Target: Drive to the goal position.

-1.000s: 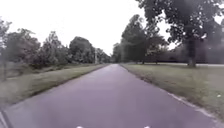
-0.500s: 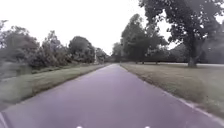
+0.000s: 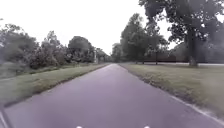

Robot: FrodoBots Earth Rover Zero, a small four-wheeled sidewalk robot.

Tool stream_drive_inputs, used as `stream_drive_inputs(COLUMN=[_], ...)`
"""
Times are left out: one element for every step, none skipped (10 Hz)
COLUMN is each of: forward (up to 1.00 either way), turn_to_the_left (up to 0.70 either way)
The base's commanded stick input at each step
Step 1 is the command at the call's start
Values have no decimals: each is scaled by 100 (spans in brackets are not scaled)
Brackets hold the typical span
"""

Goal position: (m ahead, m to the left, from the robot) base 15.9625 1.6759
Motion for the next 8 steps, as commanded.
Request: stream_drive_inputs(forward=[67, 67, 67, 67, 67, 67, 67, 67], turn_to_the_left=[0, 0, 0, 0, 0, 0, 0, 0])
